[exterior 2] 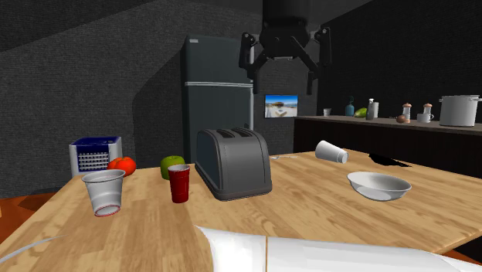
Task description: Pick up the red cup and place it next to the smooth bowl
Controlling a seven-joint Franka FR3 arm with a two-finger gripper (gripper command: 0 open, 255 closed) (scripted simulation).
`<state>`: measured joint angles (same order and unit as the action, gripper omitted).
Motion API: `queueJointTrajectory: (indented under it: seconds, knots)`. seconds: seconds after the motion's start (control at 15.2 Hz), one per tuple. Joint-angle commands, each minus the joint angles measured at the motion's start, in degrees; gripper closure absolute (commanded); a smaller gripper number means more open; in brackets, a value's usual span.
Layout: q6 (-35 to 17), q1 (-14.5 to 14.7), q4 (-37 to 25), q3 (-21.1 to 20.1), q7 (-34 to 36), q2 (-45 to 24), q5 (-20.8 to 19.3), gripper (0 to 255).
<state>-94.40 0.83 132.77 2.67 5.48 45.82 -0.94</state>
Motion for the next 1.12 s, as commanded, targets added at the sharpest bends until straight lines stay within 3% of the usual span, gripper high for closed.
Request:
queueJointTrajectory:
  seconds: [0.0, 0.59, 1.06]
  knots:
    - [0.0, 0.0, 0.0, 0.0, 0.0, 0.0, 0.0, 0]
    - [-8.8, 2.6, -2.7, -8.7, 9.0, -13.3, 2.8, 0]
    - [-14.0, 3.8, -8.7, -14.9, 16.3, -26.1, 2.2, 0]
